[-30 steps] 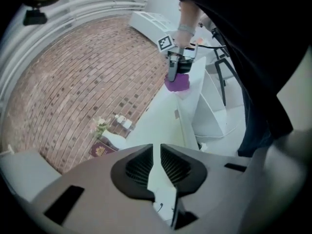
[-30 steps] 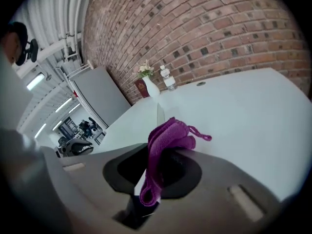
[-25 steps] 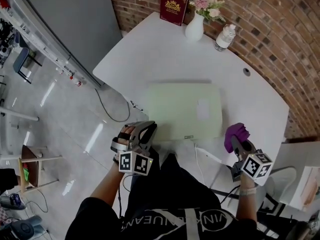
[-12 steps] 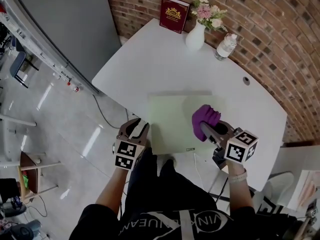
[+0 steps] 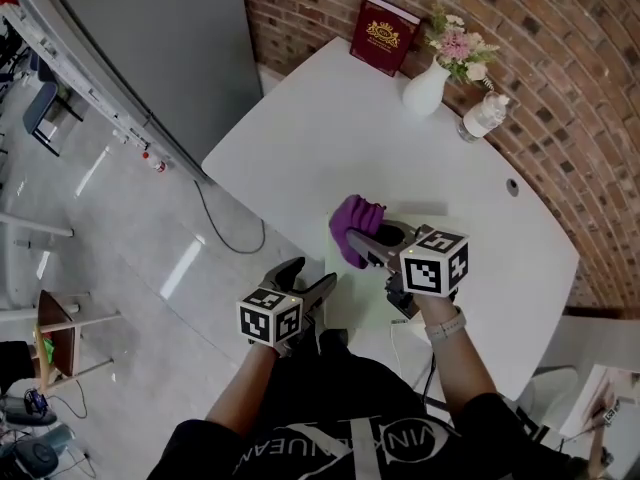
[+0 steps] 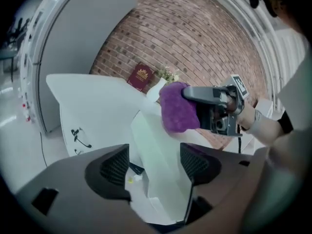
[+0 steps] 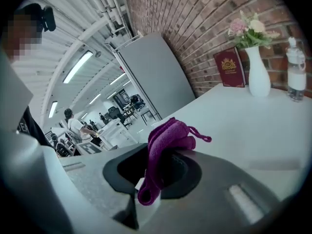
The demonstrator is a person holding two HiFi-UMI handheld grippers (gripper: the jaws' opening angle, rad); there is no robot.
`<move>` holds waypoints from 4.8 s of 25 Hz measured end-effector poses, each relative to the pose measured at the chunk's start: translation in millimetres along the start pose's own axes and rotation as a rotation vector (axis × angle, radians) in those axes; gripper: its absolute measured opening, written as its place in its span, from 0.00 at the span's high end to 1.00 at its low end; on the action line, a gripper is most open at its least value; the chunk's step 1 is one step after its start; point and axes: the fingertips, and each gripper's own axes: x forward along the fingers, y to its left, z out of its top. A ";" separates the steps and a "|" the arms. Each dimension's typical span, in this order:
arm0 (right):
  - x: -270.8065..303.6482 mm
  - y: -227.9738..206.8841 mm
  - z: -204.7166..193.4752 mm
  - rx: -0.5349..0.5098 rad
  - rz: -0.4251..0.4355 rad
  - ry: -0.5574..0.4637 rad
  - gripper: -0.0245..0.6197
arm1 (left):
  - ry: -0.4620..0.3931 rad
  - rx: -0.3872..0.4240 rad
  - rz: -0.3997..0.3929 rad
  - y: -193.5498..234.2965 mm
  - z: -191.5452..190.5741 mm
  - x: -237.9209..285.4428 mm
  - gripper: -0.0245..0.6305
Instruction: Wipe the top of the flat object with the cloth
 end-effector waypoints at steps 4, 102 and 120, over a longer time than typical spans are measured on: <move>29.9 -6.0 1.8 0.073 0.026 0.041 0.86 | 0.087 -0.100 -0.060 -2.1 -19.0 8.8 0.49; 16.8 28.5 -99.2 -0.078 -0.080 0.164 0.86 | 0.200 -0.632 -0.501 -46.7 -108.3 -2.2 0.51; -89.4 -37.1 -124.1 0.001 -0.230 0.119 0.86 | 0.117 -0.670 -0.435 -37.1 -101.0 -0.1 0.51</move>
